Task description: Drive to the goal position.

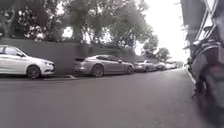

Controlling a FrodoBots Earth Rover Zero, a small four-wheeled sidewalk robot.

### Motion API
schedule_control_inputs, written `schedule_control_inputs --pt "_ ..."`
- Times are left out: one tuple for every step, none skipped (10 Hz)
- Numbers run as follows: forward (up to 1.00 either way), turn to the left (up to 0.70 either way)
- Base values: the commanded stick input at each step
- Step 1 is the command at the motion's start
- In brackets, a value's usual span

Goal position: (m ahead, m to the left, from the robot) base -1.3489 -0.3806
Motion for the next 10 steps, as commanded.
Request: schedule_control_inputs --pt "-0.08 0.00" --pt "-0.39 0.00" --pt "-0.43 0.00" --pt "-0.45 0.00" --pt "-0.45 0.00" --pt "-0.45 0.00" --pt "-0.45 0.00" --pt "-0.45 0.00" --pt "-0.45 0.00" --pt "-0.45 0.00"
